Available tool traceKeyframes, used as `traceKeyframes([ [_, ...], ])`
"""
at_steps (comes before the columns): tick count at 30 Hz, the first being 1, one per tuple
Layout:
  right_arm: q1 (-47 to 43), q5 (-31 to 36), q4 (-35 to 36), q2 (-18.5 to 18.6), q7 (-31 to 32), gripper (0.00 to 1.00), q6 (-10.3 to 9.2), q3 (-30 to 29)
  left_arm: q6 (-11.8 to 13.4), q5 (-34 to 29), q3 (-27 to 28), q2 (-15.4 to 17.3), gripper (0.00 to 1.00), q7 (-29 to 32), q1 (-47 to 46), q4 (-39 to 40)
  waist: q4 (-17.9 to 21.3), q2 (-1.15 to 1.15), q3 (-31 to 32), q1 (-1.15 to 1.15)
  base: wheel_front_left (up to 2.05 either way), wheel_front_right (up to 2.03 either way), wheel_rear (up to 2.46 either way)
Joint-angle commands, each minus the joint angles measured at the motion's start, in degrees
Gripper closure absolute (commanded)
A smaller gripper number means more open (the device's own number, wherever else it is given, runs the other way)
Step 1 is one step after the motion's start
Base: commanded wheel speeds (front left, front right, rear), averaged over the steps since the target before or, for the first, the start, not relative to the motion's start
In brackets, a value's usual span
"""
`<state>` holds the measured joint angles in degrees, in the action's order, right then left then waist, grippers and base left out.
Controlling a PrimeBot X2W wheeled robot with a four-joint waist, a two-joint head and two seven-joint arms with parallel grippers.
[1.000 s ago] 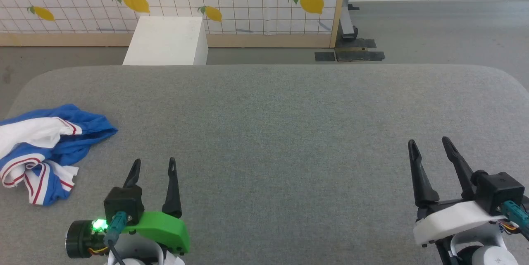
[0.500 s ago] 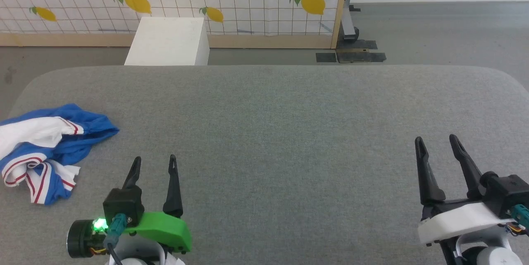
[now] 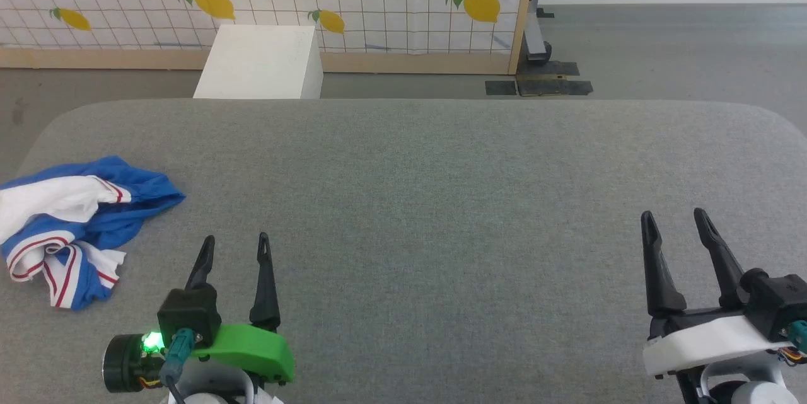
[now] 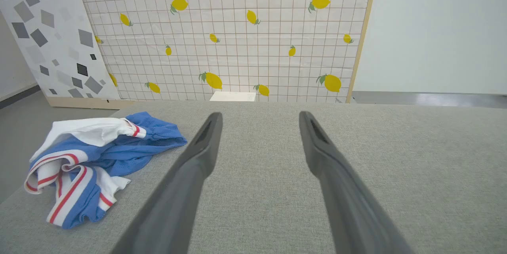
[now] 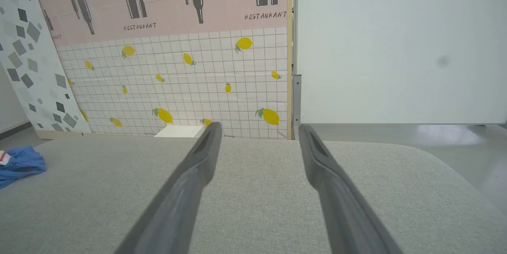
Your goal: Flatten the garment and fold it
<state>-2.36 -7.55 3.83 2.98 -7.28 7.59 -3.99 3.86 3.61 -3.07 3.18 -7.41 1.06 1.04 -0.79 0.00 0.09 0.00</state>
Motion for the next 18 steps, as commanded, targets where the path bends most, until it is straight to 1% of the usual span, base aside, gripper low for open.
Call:
traceKeyframes([
  [1, -0.49, -0.08, 0.53, -0.05, -0.74, 0.00, -0.05, -0.16, 0.56, 0.15, -0.25, -0.16, 0.00, -0.65, -0.89, 0.30, -0.03, 0.00, 0.01, 0.00, 0.00, 0.00, 0.00],
  [18, -1.24, -0.33, 0.16, -0.07, -2.76, 0.00, -0.07, -0.97, 1.06, 0.75, -1.07, -0.20, 0.00, -2.66, -0.98, 0.32, -0.46, 0.00, 0.10, 0.00, 0.00, 0.00, 0.00],
])
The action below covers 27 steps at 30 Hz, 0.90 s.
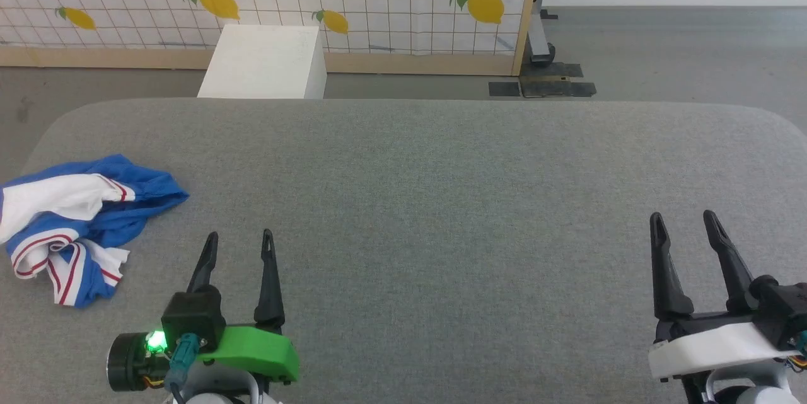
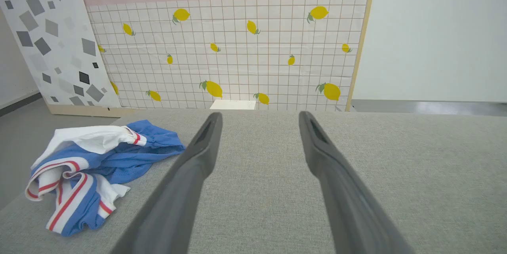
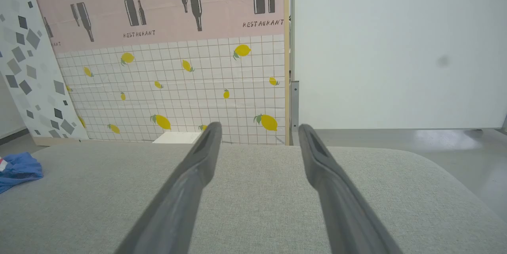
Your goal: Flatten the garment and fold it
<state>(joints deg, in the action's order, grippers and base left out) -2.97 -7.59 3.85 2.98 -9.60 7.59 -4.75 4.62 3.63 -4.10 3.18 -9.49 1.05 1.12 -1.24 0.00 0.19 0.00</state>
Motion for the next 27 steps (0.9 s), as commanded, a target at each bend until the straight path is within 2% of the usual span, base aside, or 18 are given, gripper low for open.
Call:
traceKeyframes([
  [1, -0.68, -0.19, 0.04, -0.07, -0.57, 0.00, -0.07, -0.24, 0.33, 0.78, -0.07, -0.20, 0.00, -0.71, -0.97, 0.23, -0.05, 0.00, 0.01, 0.00, 0.00, 0.00, 0.00],
  [27, -1.89, 2.27, -1.94, -0.09, -3.88, 0.00, -0.09, -1.09, 1.93, 0.23, -1.23, -0.27, 0.00, -4.00, -0.86, -1.03, -0.85, 0.00, 0.04, 0.00, 0.00, 0.00, 0.00],
])
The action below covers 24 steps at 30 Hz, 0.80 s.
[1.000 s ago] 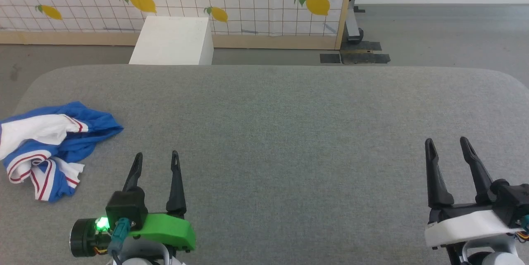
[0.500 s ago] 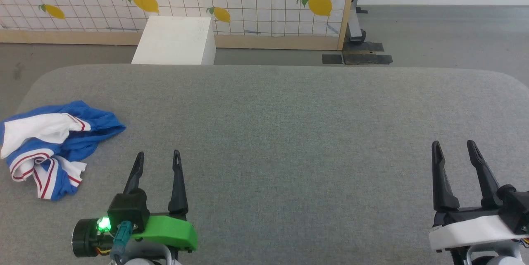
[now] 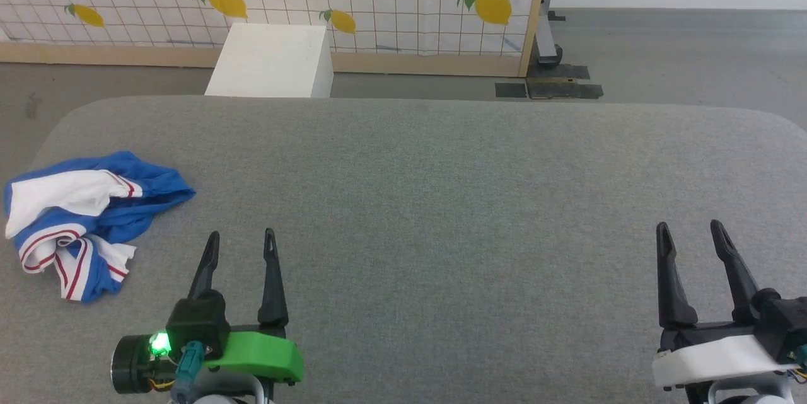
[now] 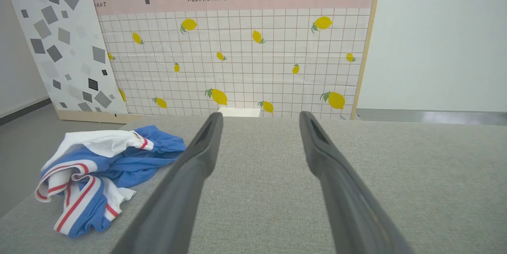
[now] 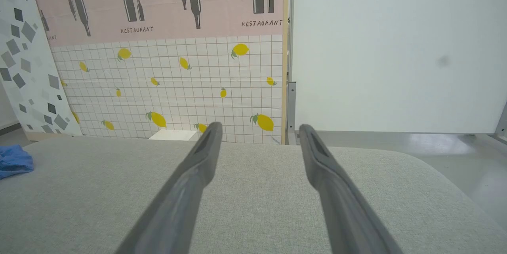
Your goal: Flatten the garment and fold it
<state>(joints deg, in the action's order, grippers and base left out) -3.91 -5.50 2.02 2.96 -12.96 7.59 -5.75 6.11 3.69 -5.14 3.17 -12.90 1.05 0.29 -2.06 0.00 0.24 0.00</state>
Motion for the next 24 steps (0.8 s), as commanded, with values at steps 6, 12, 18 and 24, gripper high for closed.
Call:
traceKeyframes([
  [6, -1.09, 0.07, -0.64, -0.08, -1.23, 0.00, -0.09, -0.18, 0.63, 0.65, -0.56, -0.28, 0.00, -1.29, -0.83, -0.59, -0.21, 0.00, -0.10, 0.00, 0.00, 0.00, 0.00],
  [12, -1.28, -0.40, -1.12, -0.08, -1.93, 0.00, -0.10, -0.05, 0.49, 1.61, -0.63, -0.29, 0.00, -1.99, -0.80, -1.33, -0.30, 0.00, -0.18, 0.00, 0.00, 0.00, 0.00],
  [18, -1.30, -0.33, -1.41, -0.08, -2.04, 0.00, -0.10, 0.09, 0.29, 1.89, -0.59, -0.29, 0.00, -2.10, -0.77, -2.18, -0.25, 0.00, -0.13, 0.00, 0.00, 0.00, 0.00],
  [24, -1.37, -0.05, -1.69, -0.08, -2.04, 0.00, -0.10, 0.22, 0.26, 1.99, -0.59, -0.29, 0.00, -2.10, -0.65, -2.90, -0.18, 0.00, 0.09, 0.00, 0.00, 0.00, 0.00],
])
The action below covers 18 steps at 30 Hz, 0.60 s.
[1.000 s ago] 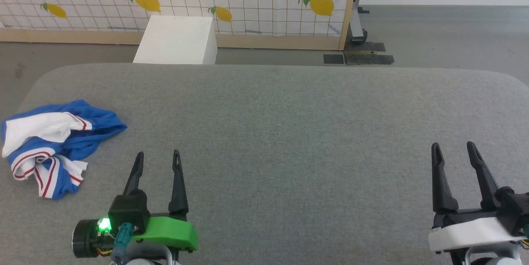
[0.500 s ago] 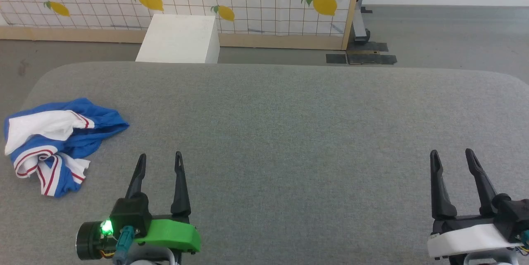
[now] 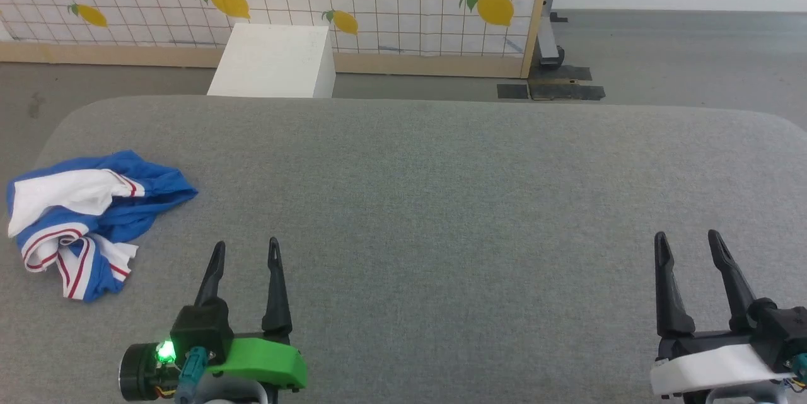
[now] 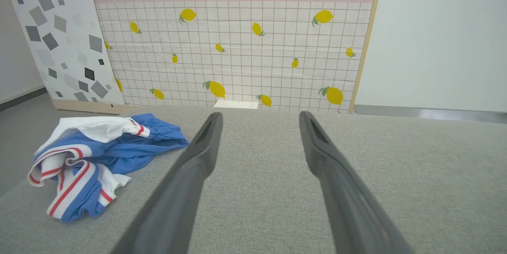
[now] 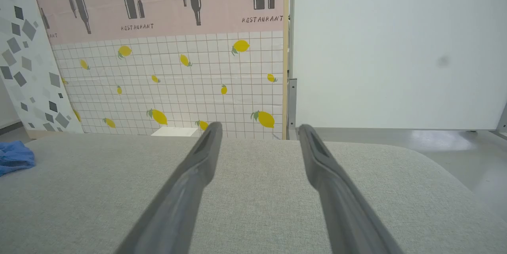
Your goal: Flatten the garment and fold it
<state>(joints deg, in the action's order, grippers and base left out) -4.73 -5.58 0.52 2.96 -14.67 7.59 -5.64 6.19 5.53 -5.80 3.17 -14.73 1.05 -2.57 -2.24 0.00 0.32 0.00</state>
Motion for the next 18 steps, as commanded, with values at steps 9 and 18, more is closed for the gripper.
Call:
traceKeyframes([
  [9, -0.68, 0.21, -0.52, -0.08, -0.33, 0.00, -0.10, 0.34, 0.16, 0.07, -0.09, -0.29, 0.00, -0.27, -0.63, -0.72, 0.01, 0.00, 0.16, 0.00, 0.00, 0.00, 0.00],
  [18, -0.67, 0.41, -0.56, -0.08, -0.33, 0.00, -0.10, 0.36, 0.21, 0.05, -0.22, -0.29, 0.00, -0.27, -0.85, -1.23, -0.24, 0.00, 0.20, 0.00, 0.00, 0.00, 0.00],
])
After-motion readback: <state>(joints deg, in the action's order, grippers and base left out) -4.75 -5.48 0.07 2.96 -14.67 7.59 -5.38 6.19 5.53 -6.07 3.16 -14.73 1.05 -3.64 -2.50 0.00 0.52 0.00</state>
